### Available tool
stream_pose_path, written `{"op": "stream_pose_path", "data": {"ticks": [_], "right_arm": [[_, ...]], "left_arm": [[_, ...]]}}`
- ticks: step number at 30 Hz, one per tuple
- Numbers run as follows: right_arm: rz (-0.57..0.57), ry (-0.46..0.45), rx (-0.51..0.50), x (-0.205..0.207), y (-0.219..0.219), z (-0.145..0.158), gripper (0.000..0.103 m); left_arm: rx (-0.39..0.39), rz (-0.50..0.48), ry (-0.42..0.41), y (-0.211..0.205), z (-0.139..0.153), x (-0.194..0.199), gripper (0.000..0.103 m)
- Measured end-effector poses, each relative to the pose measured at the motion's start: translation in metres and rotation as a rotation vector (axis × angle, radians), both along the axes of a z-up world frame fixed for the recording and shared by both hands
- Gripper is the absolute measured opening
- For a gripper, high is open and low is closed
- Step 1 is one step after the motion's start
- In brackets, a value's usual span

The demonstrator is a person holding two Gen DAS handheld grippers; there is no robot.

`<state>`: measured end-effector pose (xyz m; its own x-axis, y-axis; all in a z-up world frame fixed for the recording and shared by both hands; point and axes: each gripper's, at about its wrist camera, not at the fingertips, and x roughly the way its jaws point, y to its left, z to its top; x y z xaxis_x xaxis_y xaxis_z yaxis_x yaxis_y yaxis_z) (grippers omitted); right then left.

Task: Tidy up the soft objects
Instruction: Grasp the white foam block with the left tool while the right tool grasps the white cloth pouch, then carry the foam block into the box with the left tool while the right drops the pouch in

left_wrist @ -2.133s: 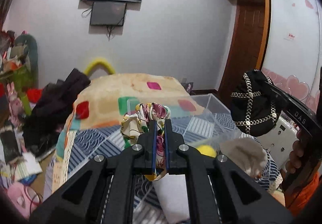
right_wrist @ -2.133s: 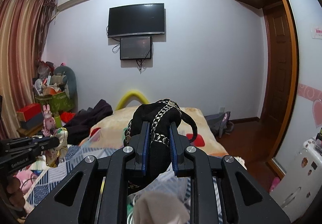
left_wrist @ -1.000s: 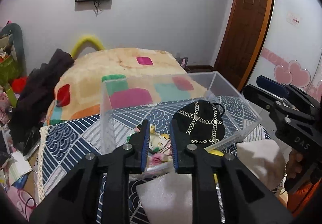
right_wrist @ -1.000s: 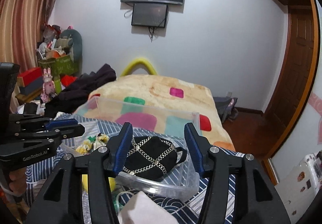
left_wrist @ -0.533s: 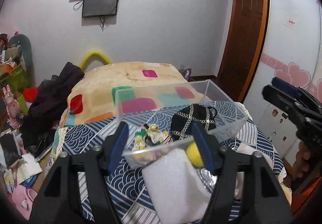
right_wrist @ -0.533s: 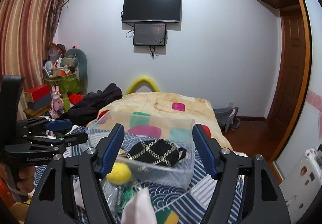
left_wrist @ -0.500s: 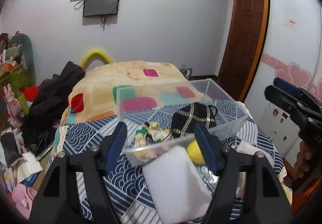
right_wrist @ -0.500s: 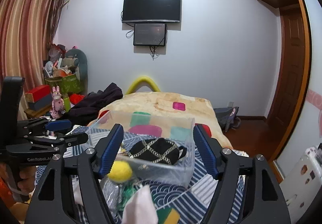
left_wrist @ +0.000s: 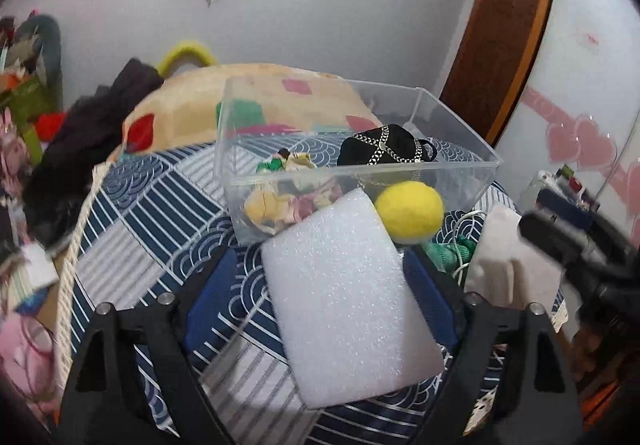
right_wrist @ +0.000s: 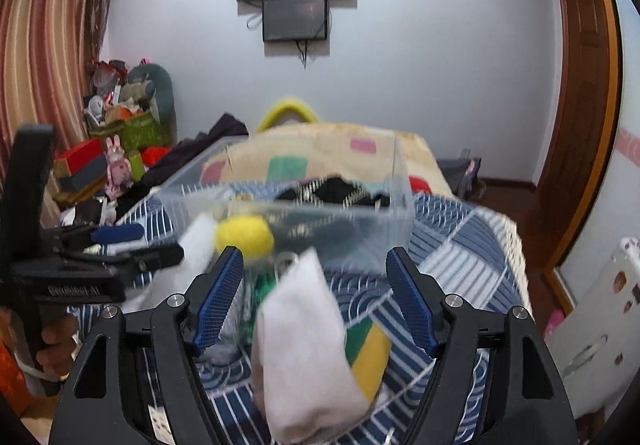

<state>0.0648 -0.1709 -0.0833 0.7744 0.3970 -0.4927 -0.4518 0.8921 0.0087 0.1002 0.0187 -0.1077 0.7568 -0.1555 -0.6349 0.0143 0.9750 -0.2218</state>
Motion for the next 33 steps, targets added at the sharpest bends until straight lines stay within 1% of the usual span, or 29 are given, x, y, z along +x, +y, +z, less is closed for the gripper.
{"op": "stream_pose_path", "data": {"ticks": [5, 9, 10, 12, 14, 15, 16, 17, 19, 22, 26, 28, 33], "right_arm": [[-0.002, 0.034, -0.003, -0.004, -0.005, -0.011, 0.071], [0.004, 0.059, -0.001, -0.008, -0.01, -0.017, 0.071], [0.007, 0.067, -0.001, -0.009, -0.011, -0.019, 0.071], [0.017, 0.078, 0.001, -0.011, -0.012, -0.022, 0.071], [0.032, 0.088, 0.008, -0.011, -0.011, -0.023, 0.06], [0.038, 0.096, 0.009, -0.011, -0.011, -0.024, 0.047], [0.046, 0.105, 0.011, -0.01, -0.01, -0.024, 0.037], [0.052, 0.108, 0.013, -0.01, -0.01, -0.024, 0.034], [0.056, 0.102, 0.018, -0.012, -0.01, -0.023, 0.022], [0.063, 0.083, 0.026, -0.017, -0.011, -0.018, 0.02], [0.062, 0.057, 0.036, -0.021, -0.011, -0.011, 0.018], [0.061, 0.044, 0.044, -0.023, -0.014, -0.007, 0.017], [0.057, 0.006, 0.049, -0.025, -0.015, 0.004, 0.015]], "left_arm": [[-0.009, -0.017, 0.023, -0.007, -0.007, 0.0, 0.086], [-0.003, -0.028, 0.062, -0.012, -0.019, 0.002, 0.086], [-0.007, -0.027, 0.069, -0.011, -0.022, 0.002, 0.089], [-0.025, -0.017, 0.071, -0.009, -0.024, 0.001, 0.089], [-0.018, -0.027, 0.072, -0.011, -0.024, 0.0, 0.089], [-0.012, -0.029, 0.07, -0.011, -0.024, 0.0, 0.089], [-0.006, -0.032, 0.067, -0.013, -0.025, -0.001, 0.089], [-0.005, -0.037, 0.065, -0.014, -0.026, -0.002, 0.089], [-0.016, -0.039, 0.06, -0.014, -0.027, -0.004, 0.087], [-0.024, -0.04, 0.053, -0.012, -0.028, -0.007, 0.086], [-0.004, -0.023, 0.042, -0.012, -0.026, -0.013, 0.086], [0.022, -0.006, 0.02, -0.012, -0.02, -0.017, 0.086], [0.039, 0.01, -0.04, -0.009, 0.0, -0.027, 0.086]]}}
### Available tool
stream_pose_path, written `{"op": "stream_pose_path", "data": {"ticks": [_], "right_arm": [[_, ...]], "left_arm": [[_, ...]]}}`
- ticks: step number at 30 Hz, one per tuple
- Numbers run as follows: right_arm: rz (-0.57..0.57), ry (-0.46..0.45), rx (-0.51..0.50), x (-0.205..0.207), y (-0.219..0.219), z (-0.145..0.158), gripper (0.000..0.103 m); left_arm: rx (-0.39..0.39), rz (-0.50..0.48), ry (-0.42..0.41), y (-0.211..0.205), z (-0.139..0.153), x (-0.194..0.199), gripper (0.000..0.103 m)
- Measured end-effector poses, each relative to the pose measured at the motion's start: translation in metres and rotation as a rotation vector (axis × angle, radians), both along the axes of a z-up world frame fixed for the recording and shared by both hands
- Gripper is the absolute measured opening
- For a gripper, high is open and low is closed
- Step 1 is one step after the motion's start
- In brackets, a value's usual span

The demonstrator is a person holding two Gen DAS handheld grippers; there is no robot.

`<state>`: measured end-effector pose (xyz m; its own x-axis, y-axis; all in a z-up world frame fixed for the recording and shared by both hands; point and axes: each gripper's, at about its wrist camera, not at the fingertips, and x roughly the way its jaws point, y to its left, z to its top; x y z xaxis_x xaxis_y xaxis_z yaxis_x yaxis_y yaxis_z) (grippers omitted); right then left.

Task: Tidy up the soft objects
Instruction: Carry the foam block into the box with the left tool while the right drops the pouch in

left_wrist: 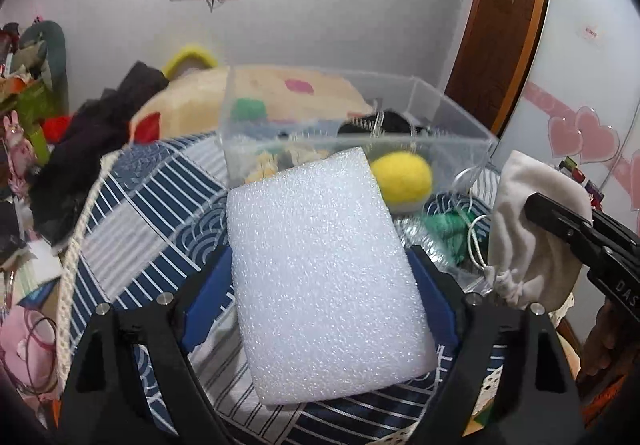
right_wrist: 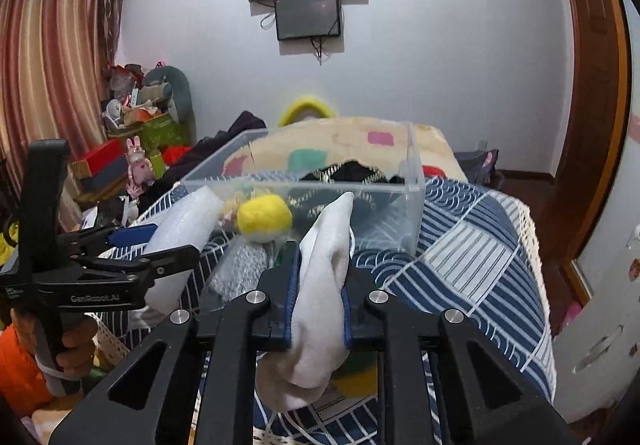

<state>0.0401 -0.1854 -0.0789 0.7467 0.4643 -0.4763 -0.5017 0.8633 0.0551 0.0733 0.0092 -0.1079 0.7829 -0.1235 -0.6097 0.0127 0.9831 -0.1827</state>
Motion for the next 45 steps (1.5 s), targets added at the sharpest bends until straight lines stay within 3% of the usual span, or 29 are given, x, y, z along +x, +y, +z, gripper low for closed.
{"op": "stream_pose_path", "data": {"ticks": [13, 25, 33, 43, 45], "right_arm": [[-0.023, -0.135, 0.088, 0.018, 0.003, 0.051, 0.015], [-0.026, -0.247, 0.108, 0.044, 0.025, 0.079, 0.015], [-0.015, -0.186, 0.073, 0.077, 0.04, 0.062, 0.015], [-0.045, -0.067, -0.117, 0.102, 0.046, 0.032, 0.015], [-0.045, -0.053, -0.142, 0.102, 0.044, 0.029, 0.02]], "left_arm": [[0.004, 0.025, -0.134, 0.014, 0.054, -0.001, 0.086], [0.0, 0.022, -0.15, 0.023, 0.072, 0.038, 0.086], [0.044, 0.017, -0.114, 0.022, 0.066, 0.074, 0.086], [0.063, -0.018, -0.048, 0.009, 0.044, 0.11, 0.085], [0.063, -0.023, -0.033, 0.007, 0.041, 0.116, 0.085]]}}
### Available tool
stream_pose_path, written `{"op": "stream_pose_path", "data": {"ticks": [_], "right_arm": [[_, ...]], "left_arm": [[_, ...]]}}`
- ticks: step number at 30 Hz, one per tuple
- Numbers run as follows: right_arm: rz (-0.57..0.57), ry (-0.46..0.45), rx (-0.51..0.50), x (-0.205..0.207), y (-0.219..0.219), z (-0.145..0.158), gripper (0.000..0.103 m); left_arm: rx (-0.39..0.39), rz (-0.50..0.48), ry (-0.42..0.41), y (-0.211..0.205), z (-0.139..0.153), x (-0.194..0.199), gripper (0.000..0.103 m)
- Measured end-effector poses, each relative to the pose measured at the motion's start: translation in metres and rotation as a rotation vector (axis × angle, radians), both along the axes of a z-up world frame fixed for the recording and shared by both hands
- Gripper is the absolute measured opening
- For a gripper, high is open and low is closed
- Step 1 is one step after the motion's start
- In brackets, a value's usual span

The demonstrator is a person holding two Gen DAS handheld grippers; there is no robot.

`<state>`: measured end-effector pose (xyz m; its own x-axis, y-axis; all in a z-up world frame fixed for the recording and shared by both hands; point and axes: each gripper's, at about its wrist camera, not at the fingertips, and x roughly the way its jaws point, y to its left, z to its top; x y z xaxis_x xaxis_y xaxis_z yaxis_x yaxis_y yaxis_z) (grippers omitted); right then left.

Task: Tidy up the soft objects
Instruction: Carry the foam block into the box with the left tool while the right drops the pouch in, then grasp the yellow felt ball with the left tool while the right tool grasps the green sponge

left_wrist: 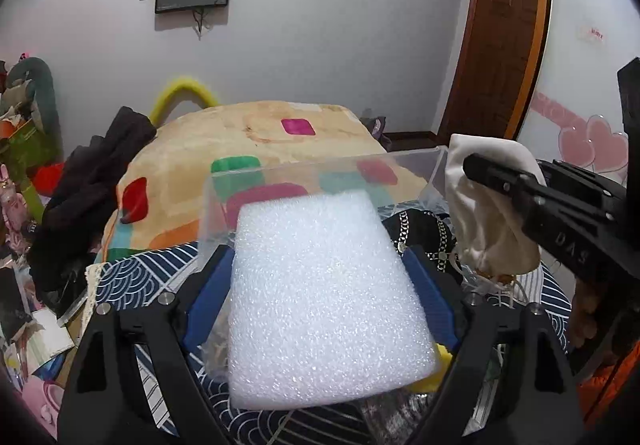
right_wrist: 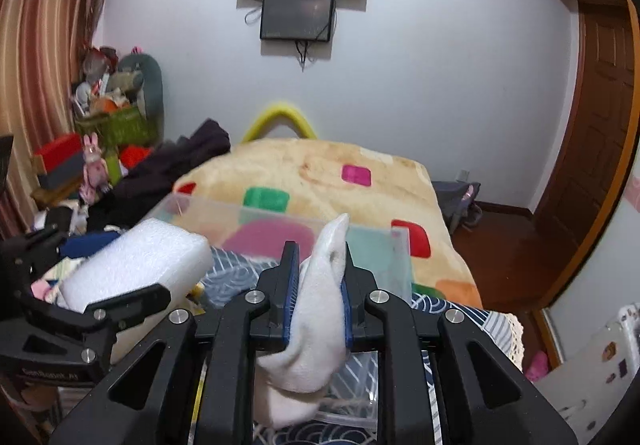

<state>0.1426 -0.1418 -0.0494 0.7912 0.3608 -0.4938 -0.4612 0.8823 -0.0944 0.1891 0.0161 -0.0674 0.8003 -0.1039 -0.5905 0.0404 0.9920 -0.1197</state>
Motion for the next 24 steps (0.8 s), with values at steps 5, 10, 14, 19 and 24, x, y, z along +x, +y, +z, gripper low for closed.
{"op": "stream_pose_path", "data": {"ticks": [5, 10, 14, 19, 24], "right_arm": [[0.012, 0.027, 0.005, 0.002, -0.007, 0.001, 0.078], [-0.002, -0.022, 0.007, -0.008, -0.015, 0.012, 0.08], [0.004, -0.051, 0.034, -0.022, -0.023, 0.022, 0.08], [0.013, -0.082, 0.067, -0.042, -0.032, 0.029, 0.081], [0.022, -0.085, 0.083, -0.054, -0.035, 0.027, 0.082]], "left_arm": [[-0.03, 0.004, 0.024, 0.004, -0.003, 0.005, 0.085], [-0.023, 0.011, 0.012, 0.006, 0.007, -0.006, 0.085], [-0.03, 0.01, 0.004, 0.006, 0.015, -0.019, 0.086], [-0.018, 0.016, -0.022, 0.002, 0.025, -0.04, 0.092], [-0.011, -0.008, -0.017, -0.006, 0.027, -0.062, 0.095]]}}
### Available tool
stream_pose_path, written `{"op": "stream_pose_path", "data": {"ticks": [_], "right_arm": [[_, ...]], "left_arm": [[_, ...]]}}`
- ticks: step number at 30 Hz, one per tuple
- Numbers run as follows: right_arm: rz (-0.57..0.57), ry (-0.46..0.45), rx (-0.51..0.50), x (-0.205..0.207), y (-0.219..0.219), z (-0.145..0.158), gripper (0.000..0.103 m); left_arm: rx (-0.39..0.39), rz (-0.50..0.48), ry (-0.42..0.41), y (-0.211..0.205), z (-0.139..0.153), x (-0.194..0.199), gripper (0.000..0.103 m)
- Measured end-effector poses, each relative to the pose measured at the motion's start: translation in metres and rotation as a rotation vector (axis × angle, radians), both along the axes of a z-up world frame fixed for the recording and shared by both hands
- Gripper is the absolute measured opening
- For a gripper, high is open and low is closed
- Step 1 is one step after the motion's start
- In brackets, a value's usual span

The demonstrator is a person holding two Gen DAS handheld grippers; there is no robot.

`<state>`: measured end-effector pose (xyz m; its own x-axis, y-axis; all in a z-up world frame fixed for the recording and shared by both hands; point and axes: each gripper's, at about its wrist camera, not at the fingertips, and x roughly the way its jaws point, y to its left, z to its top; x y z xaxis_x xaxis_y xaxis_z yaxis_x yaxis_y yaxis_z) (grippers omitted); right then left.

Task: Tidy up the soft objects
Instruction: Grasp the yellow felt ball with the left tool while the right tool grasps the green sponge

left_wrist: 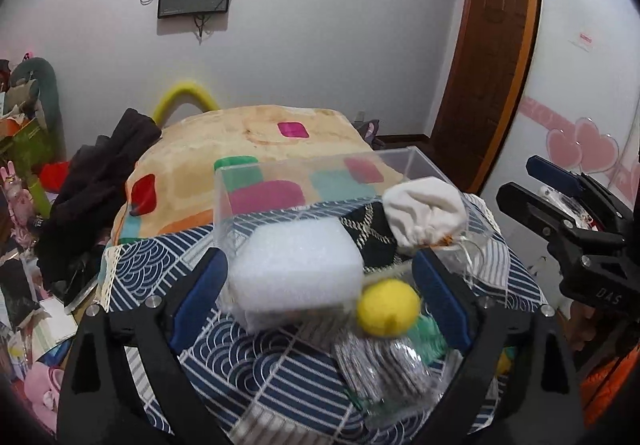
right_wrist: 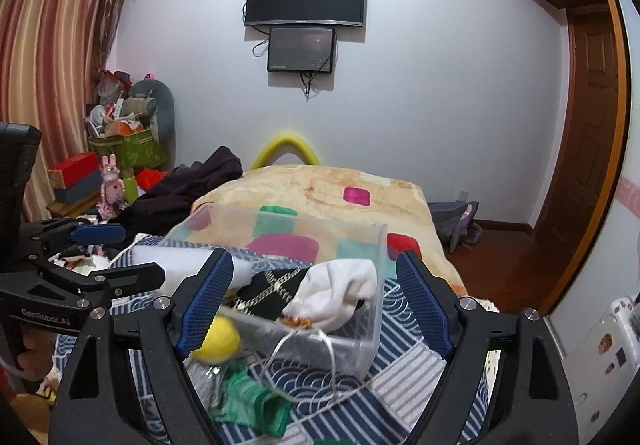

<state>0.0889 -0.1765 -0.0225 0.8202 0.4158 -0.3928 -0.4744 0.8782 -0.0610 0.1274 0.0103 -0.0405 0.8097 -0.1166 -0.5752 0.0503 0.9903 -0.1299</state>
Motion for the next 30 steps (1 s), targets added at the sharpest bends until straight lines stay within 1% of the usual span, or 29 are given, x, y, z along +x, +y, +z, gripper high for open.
{"op": "stream_pose_path", "data": {"ticks": [5, 8, 12, 14, 16, 18, 23, 26, 27, 28, 29, 30], "right_arm": [[-0.01, 0.019, 0.011, -0.01, -0.003, -0.011, 0.082], [-0.026, 0.044, -0.002, -0.014, -0.006, -0.022, 0.082], [-0.027, 0.105, -0.008, -0.021, -0.01, -0.045, 0.082], [-0.028, 0.139, -0.011, -0.024, -0.014, -0.056, 0.082], [-0.03, 0.175, -0.009, -0.026, -0.019, -0.066, 0.082], [-0.04, 0.202, -0.009, -0.027, -0.023, -0.075, 0.082], [-0.05, 0.256, 0.006, -0.026, -0.033, -0.089, 0.082], [-0.056, 0.275, -0.009, -0.025, -0.035, -0.099, 0.081], [-0.061, 0.279, -0.012, -0.024, -0.035, -0.101, 0.076], [-0.061, 0.286, -0.014, -0.024, -0.036, -0.104, 0.067], [-0.06, 0.297, -0.016, -0.023, -0.036, -0.107, 0.062], [-0.065, 0.302, -0.019, -0.023, -0.036, -0.109, 0.051]], "left_arm": [[0.0, -0.008, 0.023, -0.005, -0.008, -0.016, 0.095], [-0.021, -0.041, 0.052, -0.009, -0.018, -0.02, 0.095], [-0.037, -0.054, 0.089, -0.016, -0.034, -0.019, 0.094], [-0.049, -0.061, 0.098, -0.02, -0.04, -0.019, 0.089], [-0.057, -0.074, 0.111, -0.025, -0.045, -0.017, 0.079], [-0.066, -0.089, 0.131, -0.032, -0.049, -0.012, 0.074], [-0.044, -0.088, 0.119, -0.046, -0.051, -0.005, 0.072], [-0.039, -0.054, 0.127, -0.05, -0.053, 0.004, 0.066], [-0.042, -0.05, 0.132, -0.05, -0.054, 0.007, 0.064], [-0.049, -0.047, 0.136, -0.052, -0.055, 0.009, 0.062], [-0.057, -0.041, 0.137, -0.052, -0.056, 0.01, 0.061], [-0.063, -0.037, 0.137, -0.052, -0.056, 0.011, 0.059]]}}
